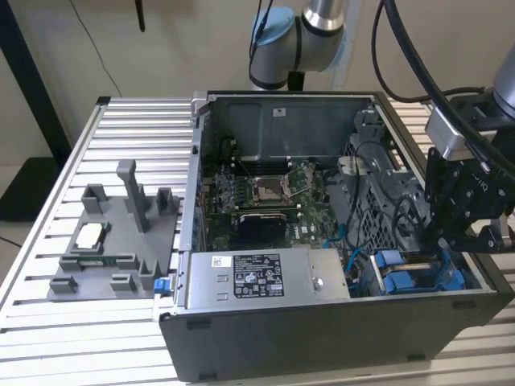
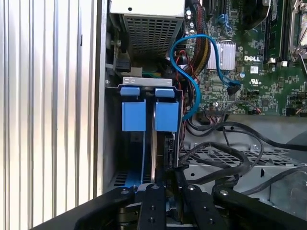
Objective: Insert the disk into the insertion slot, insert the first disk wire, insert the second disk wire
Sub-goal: 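Insert the first disk wire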
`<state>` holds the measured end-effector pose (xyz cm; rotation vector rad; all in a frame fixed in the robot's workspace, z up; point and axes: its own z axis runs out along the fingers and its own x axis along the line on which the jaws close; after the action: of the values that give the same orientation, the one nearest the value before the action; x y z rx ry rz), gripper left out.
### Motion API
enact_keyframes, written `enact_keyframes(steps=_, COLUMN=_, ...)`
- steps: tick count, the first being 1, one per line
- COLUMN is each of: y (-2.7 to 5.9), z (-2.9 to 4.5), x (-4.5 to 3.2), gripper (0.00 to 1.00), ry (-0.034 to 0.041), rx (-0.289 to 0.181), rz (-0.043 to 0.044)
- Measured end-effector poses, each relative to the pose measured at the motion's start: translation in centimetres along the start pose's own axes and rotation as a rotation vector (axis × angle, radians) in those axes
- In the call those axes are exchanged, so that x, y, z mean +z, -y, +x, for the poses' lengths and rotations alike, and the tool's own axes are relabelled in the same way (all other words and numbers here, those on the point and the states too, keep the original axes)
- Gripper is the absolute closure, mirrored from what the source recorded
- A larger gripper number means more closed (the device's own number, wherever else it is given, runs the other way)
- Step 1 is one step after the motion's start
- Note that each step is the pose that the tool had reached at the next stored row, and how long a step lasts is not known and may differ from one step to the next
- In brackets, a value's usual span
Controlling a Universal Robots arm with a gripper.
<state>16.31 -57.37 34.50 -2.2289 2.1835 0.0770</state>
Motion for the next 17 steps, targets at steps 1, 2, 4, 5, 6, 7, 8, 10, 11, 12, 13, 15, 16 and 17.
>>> enact_keyframes(steps=1, y=0.00, z=-0.02, x=0.02, gripper=0.81, ry=0.0003, rx=0.000, rz=0.0000)
enact_keyframes(steps=2, y=0.01, z=-0.04, x=0.03, gripper=0.81, ry=0.0006, rx=0.000, rz=0.0000)
enact_keyframes(steps=4, y=0.05, z=-0.06, x=0.07, gripper=0.81, ry=0.0010, rx=0.000, rz=0.0001)
enact_keyframes(steps=5, y=0.10, z=-0.08, x=0.08, gripper=0.81, ry=0.0009, rx=0.000, rz=0.0000)
enact_keyframes(steps=6, y=0.14, z=-0.09, x=0.10, gripper=0.81, ry=0.0011, rx=0.000, rz=0.0001)
enact_keyframes(steps=7, y=0.21, z=-0.10, x=0.13, gripper=0.81, ry=0.0015, rx=0.000, rz=0.0001)
enact_keyframes(steps=8, y=0.28, z=-0.11, x=0.15, gripper=0.81, ry=0.0016, rx=0.000, rz=0.0000)
enact_keyframes(steps=10, y=0.36, z=-0.13, x=0.23, gripper=0.81, ry=0.0018, rx=0.000, rz=0.0001)
enact_keyframes(steps=11, y=0.37, z=-0.14, x=0.27, gripper=0.81, ry=0.0017, rx=0.000, rz=0.0001)
enact_keyframes(steps=12, y=0.37, z=-0.17, x=0.30, gripper=0.81, ry=0.0018, rx=0.000, rz=0.0001)
enact_keyframes(steps=13, y=0.38, z=-0.22, x=0.33, gripper=0.81, ry=0.0020, rx=0.000, rz=0.0001)
enact_keyframes(steps=15, y=0.39, z=-0.29, x=0.38, gripper=0.81, ry=0.0023, rx=0.001, rz=0.0001)
enact_keyframes(steps=16, y=0.39, z=-0.32, x=0.41, gripper=0.81, ry=0.0022, rx=0.001, rz=0.0001)
enact_keyframes(steps=17, y=0.39, z=-0.34, x=0.44, gripper=0.81, ry=0.0022, rx=0.001, rz=0.0001)
